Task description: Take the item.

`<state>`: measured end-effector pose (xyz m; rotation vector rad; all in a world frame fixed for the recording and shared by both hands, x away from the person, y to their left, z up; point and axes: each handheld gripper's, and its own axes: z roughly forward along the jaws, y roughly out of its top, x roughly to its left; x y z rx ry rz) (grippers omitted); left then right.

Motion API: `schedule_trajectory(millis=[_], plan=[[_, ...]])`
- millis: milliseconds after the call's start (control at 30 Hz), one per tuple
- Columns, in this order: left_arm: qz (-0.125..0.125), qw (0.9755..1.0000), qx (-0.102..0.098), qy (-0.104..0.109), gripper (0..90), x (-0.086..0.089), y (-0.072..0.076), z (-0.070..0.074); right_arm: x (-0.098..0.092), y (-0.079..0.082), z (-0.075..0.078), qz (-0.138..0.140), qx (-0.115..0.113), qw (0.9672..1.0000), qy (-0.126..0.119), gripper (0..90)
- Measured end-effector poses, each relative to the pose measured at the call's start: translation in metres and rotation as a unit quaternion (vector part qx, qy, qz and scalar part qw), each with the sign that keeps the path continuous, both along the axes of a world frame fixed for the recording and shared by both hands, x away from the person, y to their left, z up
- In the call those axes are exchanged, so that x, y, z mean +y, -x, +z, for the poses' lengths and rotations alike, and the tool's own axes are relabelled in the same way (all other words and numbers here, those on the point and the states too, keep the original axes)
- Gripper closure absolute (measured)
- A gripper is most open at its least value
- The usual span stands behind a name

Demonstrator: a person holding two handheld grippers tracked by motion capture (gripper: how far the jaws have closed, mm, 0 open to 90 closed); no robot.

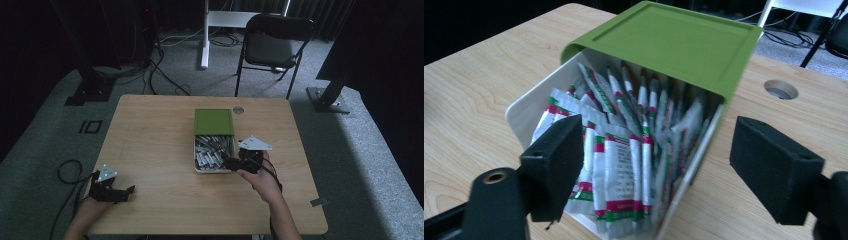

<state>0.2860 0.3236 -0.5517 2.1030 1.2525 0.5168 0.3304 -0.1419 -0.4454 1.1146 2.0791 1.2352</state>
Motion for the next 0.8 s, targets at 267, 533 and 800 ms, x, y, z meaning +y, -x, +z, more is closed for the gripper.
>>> schedule_trajectory(millis=[267,533,800], plan=[[-0.003,1.0,0.0,0.0,1.4,0.001,0.0,0.0,0.018,0.0,-0.008,0.019,0.009,0.9998,0.006,44.3],[-0.003,1.0,0.0,-0.001,1.4,0.001,0.0,0.0,0.03,-0.003,-0.026,0.04,0.028,0.9985,0.026,65.1],[-0.003,1.0,0.0,-0.001,1.4,0.001,0.0,0.0,0.037,-0.008,-0.042,0.029,0.04,0.9975,0.05,71.7]])
